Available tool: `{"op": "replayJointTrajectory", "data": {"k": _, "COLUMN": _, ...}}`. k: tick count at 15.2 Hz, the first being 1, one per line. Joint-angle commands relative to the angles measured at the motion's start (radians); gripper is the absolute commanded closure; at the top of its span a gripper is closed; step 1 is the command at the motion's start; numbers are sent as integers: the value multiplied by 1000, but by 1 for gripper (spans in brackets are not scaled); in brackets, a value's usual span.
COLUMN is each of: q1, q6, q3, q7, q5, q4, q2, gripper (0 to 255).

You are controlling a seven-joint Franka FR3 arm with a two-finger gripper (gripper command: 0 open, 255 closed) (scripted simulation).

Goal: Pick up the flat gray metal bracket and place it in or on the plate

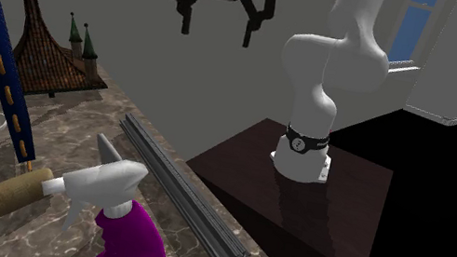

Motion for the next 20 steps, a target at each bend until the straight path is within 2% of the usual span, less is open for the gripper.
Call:
{"op": "replayJointTrajectory", "data": {"k": 1, "q1": 24, "q6": 41, "q3": -63, "q7": -126, "q5": -19, "q4": 17, "q2": 64, "gripper": 0}}
{"op": "replayJointTrajectory", "data": {"k": 5, "q1": 77, "q6": 110, "q3": -184, "q7": -368, "q5": -31, "q4": 71, "q2": 202, "gripper": 0}}
{"op": "replayJointTrajectory", "data": {"k": 8, "q1": 126, "q6": 158, "q3": -271, "q7": -556, "q5": -11, "q4": 130, "q2": 324, "gripper": 0}}
{"op": "replayJointTrajectory", "data": {"k": 11, "q1": 175, "q6": 198, "q3": -350, "q7": -755, "q5": 41, "q4": 203, "q2": 463, "gripper": 0}}
{"op": "replayJointTrajectory", "data": {"k": 15, "q1": 216, "q6": 232, "q3": -422, "q7": -1036, "q5": 163, "q4": 321, "q2": 673, "gripper": 0}}
{"op": "replayJointTrajectory", "data": {"k": 20, "q1": 209, "q6": 285, "q3": -420, "q7": -1080, "q5": 200, "q4": 303, "q2": 723, "gripper": 0}}
